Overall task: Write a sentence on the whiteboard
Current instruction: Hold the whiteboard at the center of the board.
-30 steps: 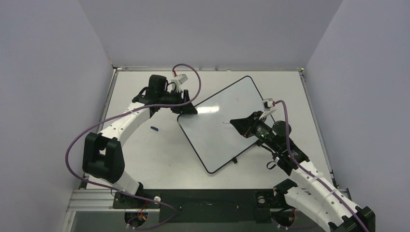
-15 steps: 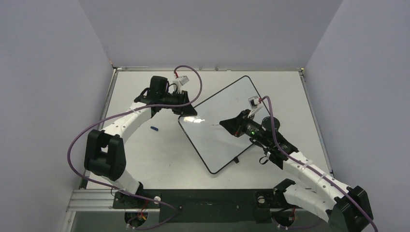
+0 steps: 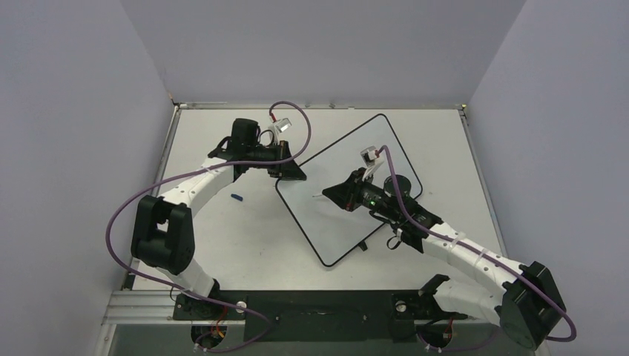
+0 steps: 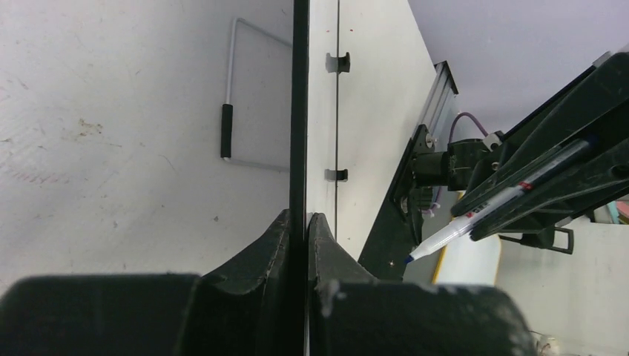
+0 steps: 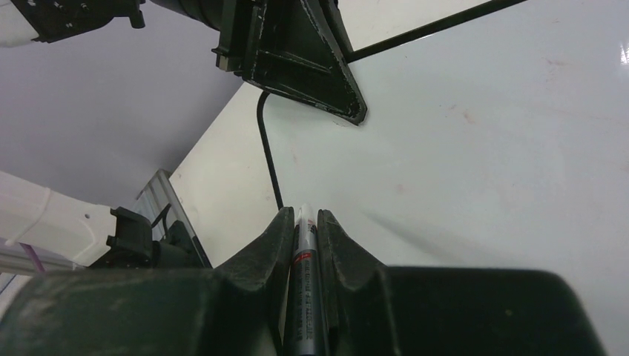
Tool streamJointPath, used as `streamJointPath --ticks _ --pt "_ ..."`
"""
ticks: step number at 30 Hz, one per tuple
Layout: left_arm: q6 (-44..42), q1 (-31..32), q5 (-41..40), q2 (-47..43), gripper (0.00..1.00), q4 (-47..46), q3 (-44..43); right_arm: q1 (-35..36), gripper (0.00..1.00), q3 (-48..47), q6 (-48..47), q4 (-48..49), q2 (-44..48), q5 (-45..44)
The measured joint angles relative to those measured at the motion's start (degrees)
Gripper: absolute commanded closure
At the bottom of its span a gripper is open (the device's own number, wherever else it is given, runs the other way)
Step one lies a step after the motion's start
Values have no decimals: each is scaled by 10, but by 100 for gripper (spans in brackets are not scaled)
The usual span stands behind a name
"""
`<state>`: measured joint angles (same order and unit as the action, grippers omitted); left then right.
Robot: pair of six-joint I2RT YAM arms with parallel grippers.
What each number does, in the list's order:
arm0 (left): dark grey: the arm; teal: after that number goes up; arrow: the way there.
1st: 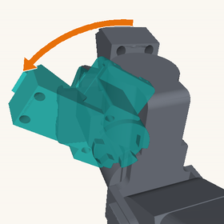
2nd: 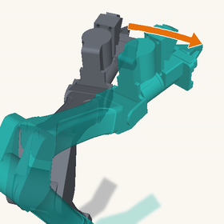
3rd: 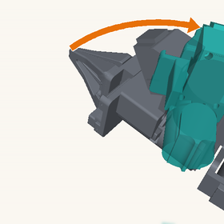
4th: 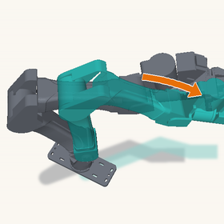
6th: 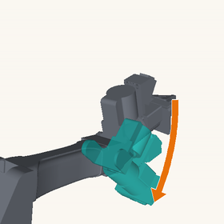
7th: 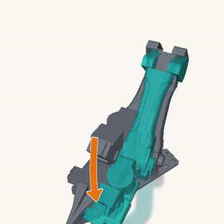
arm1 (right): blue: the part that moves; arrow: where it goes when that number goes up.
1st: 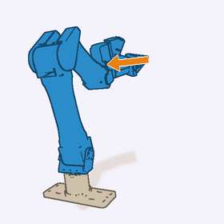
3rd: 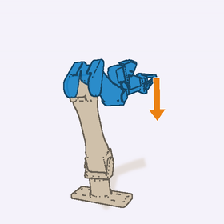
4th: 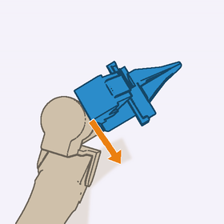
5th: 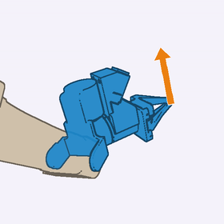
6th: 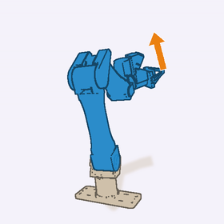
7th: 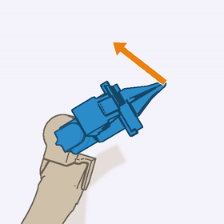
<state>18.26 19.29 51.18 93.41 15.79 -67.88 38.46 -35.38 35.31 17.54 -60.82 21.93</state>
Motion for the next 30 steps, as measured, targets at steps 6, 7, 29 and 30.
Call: streamJointPath --ticks 6,7,29,30 --pt "11 2 0 -1 100 -4 0 26 100 -19 -20 -5 -29 -35" --pt "11 2 0 -1 100 -4 0 31 100 -23 -24 -5 -34 -42" --pt "8 24 -40 -19 100 14 -9 96 100 -50 -62 7 -85 -162" --pt "8 24 -41 -19 100 15 -10 96 100 -50 -62 7 -85 -166"
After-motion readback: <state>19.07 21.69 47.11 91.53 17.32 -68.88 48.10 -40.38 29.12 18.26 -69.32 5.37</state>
